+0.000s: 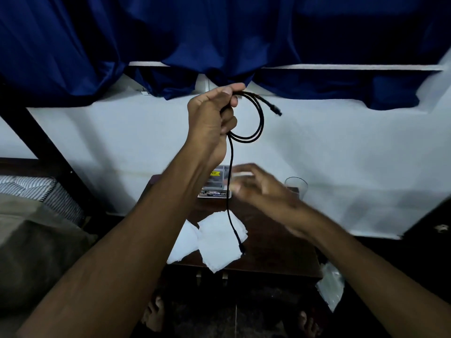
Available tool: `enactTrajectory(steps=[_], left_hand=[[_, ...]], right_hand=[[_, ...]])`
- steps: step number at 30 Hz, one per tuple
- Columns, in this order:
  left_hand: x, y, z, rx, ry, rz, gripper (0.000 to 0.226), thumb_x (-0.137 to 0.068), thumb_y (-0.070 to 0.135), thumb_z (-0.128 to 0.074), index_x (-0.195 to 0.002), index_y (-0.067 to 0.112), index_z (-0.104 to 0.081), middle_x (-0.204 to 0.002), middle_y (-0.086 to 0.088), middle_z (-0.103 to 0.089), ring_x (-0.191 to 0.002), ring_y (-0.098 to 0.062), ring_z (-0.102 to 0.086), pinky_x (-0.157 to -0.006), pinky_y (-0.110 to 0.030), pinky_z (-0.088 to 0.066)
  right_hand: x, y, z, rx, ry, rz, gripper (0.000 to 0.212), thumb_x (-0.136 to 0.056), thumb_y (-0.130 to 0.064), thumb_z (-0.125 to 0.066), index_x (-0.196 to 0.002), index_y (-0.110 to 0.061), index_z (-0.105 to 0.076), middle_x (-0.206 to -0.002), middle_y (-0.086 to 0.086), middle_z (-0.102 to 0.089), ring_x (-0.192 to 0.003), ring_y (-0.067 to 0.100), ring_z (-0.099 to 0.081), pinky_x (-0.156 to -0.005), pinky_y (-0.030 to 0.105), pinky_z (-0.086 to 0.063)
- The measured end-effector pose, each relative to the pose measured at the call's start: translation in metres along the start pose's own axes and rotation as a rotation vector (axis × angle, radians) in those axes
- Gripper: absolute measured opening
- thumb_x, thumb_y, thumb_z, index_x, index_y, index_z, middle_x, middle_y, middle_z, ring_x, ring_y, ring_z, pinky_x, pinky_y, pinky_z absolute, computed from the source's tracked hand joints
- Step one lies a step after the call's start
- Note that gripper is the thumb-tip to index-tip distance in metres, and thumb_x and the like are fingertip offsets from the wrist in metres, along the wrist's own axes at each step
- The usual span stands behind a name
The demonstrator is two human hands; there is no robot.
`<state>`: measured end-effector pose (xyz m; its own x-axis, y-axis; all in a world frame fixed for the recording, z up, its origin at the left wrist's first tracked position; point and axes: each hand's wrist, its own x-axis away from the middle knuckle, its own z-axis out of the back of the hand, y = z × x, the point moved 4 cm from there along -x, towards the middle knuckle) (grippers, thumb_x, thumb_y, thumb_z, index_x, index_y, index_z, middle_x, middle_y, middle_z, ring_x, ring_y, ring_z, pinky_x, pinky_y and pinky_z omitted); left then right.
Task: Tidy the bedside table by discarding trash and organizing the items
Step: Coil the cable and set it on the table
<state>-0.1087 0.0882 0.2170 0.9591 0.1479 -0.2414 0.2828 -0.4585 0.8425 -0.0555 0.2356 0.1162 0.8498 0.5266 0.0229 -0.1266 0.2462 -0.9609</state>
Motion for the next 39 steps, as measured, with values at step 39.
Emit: enactTrajectory(steps=[39], left_hand=[[0.025,-0.006,0.006,-0.526,-0.408,0.179,0.018,-0.101,0.001,-0.062,-0.105,-0.017,-0.063,-0.081,-0.022,-0.072,-0.041,-0.005,-0.022,-0.040,-0.018,-0.016]], right_hand=[[-0.021,-0.108,0.059,0.321,0.448,0.363,0.007,-0.092,-0.019,-0.075,-0.090,-0.012,-0.076,-0.067,0.005,-0.075,-0.069,0.022,-0.075,-0.076,0.042,-0.062]])
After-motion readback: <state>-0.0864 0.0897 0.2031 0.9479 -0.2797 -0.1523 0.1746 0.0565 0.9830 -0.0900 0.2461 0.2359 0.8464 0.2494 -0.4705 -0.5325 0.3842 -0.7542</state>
